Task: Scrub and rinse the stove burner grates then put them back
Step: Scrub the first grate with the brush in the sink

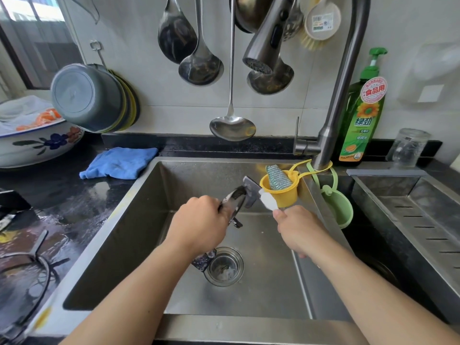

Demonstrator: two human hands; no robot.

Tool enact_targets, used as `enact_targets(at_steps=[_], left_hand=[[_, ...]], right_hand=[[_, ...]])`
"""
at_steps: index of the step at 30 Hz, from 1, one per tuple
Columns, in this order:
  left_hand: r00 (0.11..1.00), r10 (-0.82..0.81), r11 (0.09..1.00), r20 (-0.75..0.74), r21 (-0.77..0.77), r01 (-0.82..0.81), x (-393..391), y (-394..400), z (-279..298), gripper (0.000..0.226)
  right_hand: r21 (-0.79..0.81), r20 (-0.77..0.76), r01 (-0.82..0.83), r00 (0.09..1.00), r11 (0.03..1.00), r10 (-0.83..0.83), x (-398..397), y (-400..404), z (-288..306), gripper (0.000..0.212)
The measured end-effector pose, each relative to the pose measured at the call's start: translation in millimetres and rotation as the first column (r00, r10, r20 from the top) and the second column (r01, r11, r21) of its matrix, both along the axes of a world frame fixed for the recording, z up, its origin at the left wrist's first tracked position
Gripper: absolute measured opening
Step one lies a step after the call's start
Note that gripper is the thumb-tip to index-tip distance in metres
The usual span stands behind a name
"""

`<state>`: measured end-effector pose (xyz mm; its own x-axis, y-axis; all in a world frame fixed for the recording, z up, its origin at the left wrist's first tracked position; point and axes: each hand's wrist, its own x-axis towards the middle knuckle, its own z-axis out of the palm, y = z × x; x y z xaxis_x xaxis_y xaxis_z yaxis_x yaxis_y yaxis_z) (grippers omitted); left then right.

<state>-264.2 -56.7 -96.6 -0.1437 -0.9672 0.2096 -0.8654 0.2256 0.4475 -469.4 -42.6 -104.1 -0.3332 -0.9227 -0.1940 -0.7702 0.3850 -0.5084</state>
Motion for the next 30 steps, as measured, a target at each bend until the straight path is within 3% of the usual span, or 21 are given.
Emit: enact_targets(at_steps=[2,6,10,18,25,30], left_hand=[[0.999,0.017,0.999,-0.044,0.037,-0.015,4.6,-2.0,-0.2,0.048],[0.991,0.019,0.992,-0.133,0.123,-0.003,0.7,-1.8,-4.1,0.046],[0.978,0.023,0.987,-0.207,0.158,0.011,-8.2,1.2,-5.2,0.051],[0.957,0.058,0.976,-0.285,0.217,0.006,-8.0,3.3,-2.8,0.048],[0.922,0.072,0.959,-0.38,0.282,0.041,-22.8,10.1,3.0,0.043],[0.967,0.018,0.976,-0.256,0.214,0.038,-22.6,12.5,0.2,0.051]], right_hand=[[-0.034,0.052,0.014,0.999,0.999,-0.012,-0.4,0.5,0.2,0.046],[-0.297,0.144,0.025,0.989,0.955,0.018,4.2,-1.7,9.8,0.051],[-0.218,0.081,-0.071,0.993,0.973,0.091,9.6,-1.2,6.2,0.046],[-0.012,0.019,-0.083,0.996,0.997,0.083,18.6,-0.8,3.5,0.047],[-0.164,-0.019,0.007,1.0,0.986,-0.01,17.3,-9.2,0.4,0.048],[-0.254,-0.061,0.037,0.997,0.966,-0.054,13.9,-9.7,2.1,0.048]])
